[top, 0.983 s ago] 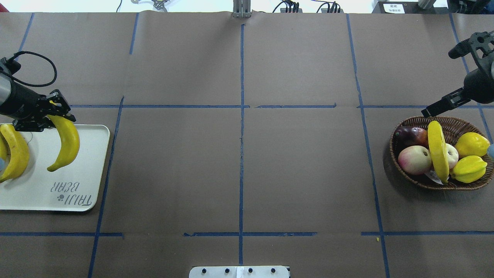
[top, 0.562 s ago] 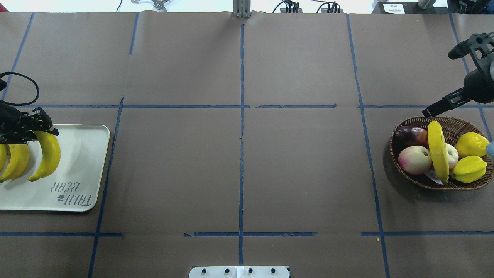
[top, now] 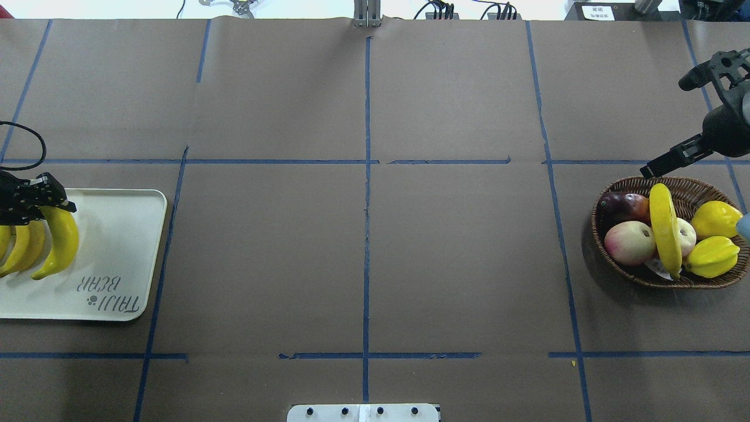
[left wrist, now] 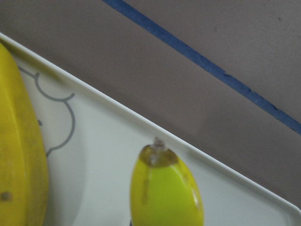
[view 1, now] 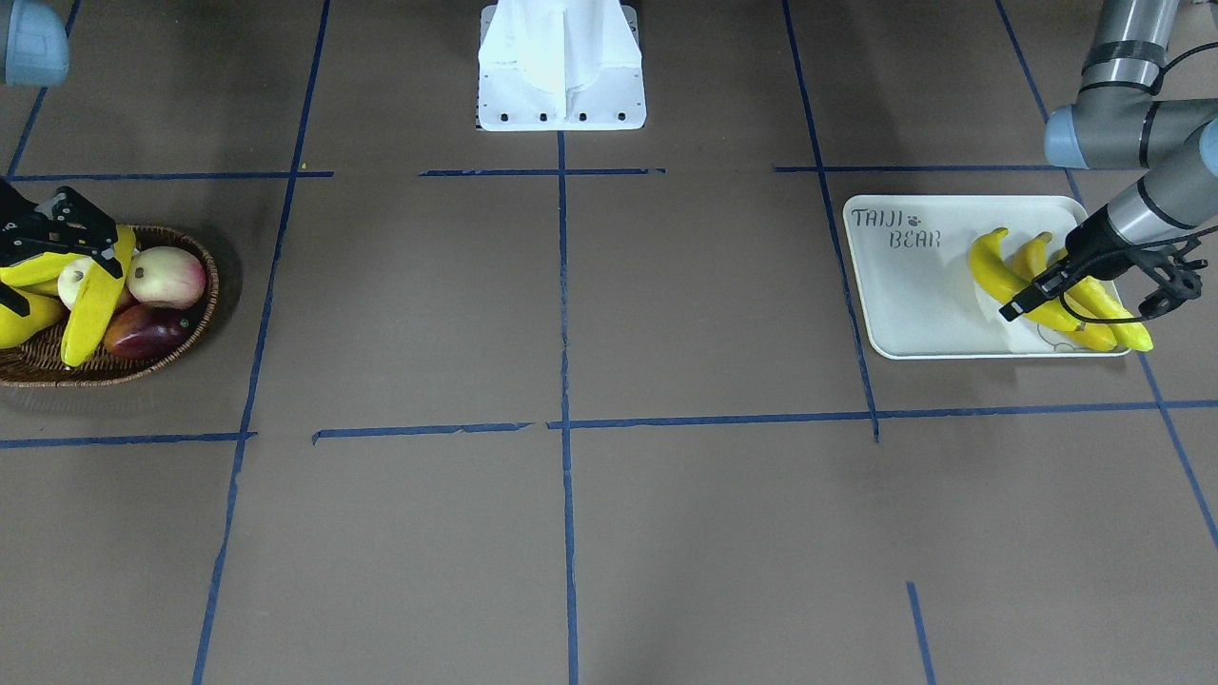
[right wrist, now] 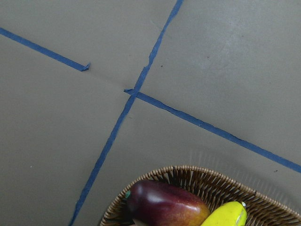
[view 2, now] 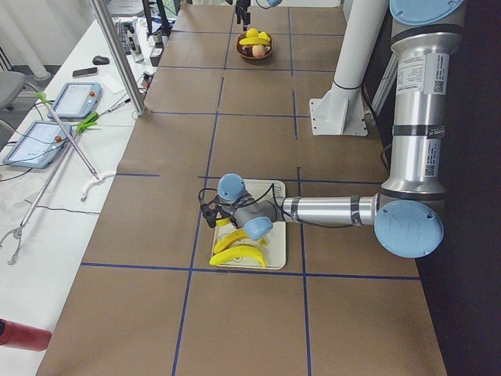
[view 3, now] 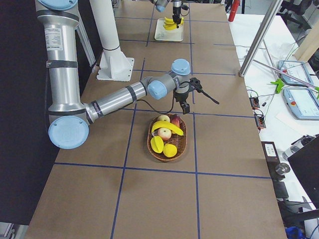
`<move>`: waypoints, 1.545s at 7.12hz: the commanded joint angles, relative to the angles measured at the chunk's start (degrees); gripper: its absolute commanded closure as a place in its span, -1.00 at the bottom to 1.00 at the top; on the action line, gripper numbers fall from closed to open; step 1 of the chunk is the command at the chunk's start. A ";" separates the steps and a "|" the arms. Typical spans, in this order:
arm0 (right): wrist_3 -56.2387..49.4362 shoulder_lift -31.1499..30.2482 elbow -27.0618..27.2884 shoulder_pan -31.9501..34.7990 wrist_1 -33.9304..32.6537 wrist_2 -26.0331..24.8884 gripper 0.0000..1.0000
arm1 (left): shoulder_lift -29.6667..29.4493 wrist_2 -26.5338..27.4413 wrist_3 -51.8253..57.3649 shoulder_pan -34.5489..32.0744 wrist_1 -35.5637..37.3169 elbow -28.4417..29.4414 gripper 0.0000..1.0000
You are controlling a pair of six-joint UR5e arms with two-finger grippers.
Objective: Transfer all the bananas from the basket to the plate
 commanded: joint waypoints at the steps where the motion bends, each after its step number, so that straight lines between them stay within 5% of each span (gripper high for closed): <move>1: 0.24 0.24 -0.09 -0.06 -0.01 -0.04 -0.99 | -0.34 -0.09 1.17 -1.90 -0.09 1.06 -0.98; 4: 0.51 0.16 0.00 0.12 -0.01 -0.13 -0.99 | -1.65 -18.92 1.71 -11.98 0.08 -0.68 -1.00; 6: 0.51 -1.94 0.61 0.30 0.07 -0.65 -0.99 | -1.83 -12.98 1.61 -12.19 0.08 -7.17 -1.00; 8: 0.68 -3.97 1.66 0.38 0.43 -0.92 -0.99 | -1.05 0.65 2.14 2.32 0.34 -13.95 -1.00; 11: 10.52 -6.43 3.60 -0.23 -0.10 -7.42 -0.99 | -0.26 3.16 10.18 7.85 0.78 -13.79 -1.00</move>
